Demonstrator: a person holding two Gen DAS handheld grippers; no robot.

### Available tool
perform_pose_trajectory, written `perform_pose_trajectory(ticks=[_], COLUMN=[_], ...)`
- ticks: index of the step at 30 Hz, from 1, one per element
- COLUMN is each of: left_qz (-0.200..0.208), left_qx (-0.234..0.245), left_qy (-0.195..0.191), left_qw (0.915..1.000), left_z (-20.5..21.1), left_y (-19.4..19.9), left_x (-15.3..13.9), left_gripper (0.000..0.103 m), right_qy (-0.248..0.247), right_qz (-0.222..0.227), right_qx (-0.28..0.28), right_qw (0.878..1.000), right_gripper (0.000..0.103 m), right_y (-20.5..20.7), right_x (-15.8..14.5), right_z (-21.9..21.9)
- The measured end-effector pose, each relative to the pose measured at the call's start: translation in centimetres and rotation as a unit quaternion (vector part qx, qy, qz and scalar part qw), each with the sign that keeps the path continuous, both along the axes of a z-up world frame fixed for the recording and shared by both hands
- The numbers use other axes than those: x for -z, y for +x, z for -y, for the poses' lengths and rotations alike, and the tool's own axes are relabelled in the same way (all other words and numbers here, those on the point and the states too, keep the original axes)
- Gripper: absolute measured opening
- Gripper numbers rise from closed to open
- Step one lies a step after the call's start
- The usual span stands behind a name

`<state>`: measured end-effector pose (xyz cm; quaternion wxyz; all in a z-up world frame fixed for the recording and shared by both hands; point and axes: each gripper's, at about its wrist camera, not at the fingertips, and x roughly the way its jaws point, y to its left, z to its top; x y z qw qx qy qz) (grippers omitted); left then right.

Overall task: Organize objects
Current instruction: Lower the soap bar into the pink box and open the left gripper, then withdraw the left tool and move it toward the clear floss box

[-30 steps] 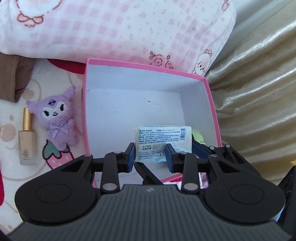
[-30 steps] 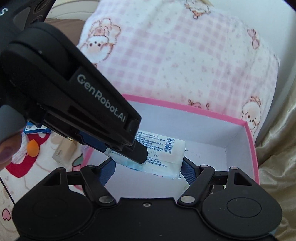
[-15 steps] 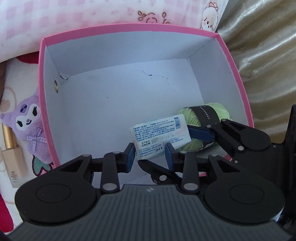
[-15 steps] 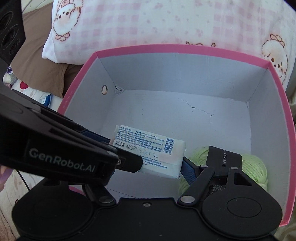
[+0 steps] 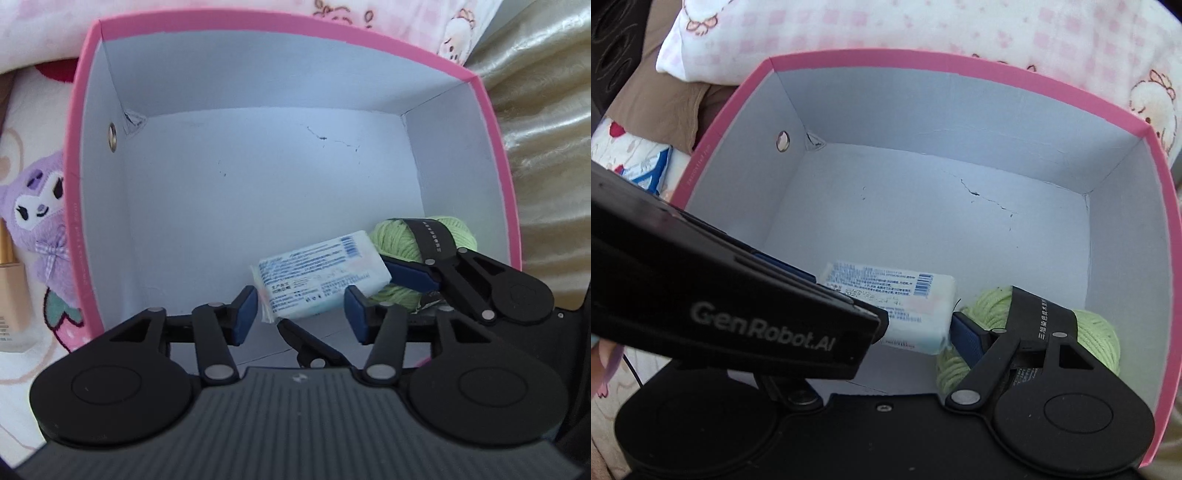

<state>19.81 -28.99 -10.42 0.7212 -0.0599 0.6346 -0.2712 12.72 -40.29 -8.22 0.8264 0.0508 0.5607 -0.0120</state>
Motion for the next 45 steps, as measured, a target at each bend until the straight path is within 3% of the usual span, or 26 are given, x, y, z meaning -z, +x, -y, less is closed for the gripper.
perform_pose_trajectory(ticks=[3,12,19,26,35,39,41,45], left_qz=[0.019,0.063,0.102,0.144,0.157,0.154,0.165,0.15], left_qx=[0.011,0.0,0.0,-0.011,-0.059,-0.095,-0.109,-0.145], left_qy=[0.003,-0.018,-0.014,-0.005,0.008,-0.004,0.001,-0.012], left_qw=[0.9998,0.9979,0.9946,0.9896,0.9857,0.9835,0.9802,0.978], left_z=[-0.1,-3.2,-7.5,-11.7,-18.9,-22.8,-24.3,-27.1], left_y=[-0.7,-2.8,-6.1,-9.7,-14.1,-14.7,-14.9,-14.5], left_x=[-1.3,-6.1,-11.6,-15.7,-16.6,-16.8,-16.5,-14.8], left_gripper=[0.06,0.06,0.06,0.064,0.066,0.067,0.068,0.068], right_qy=[0.006,-0.009,-0.028,-0.03,-0.002,0.012,0.022,0.042], right_qz=[0.018,0.068,0.102,0.117,0.124,0.14,0.143,0.126], right_qx=[0.007,0.003,-0.029,-0.076,-0.156,-0.194,-0.211,-0.253], right_qw=[1.0,0.998,0.994,0.99,0.98,0.971,0.967,0.958], right_gripper=[0.083,0.083,0.083,0.083,0.086,0.088,0.088,0.088], right_y=[-0.8,-3.9,-7.0,-8.9,-11.0,-11.0,-10.6,-9.0], right_x=[-1.2,-6.7,-12.2,-15.6,-16.7,-17.0,-16.7,-14.5], right_z=[-0.1,-1.1,-3.6,-7.4,-12.7,-15.5,-16.9,-20.2])
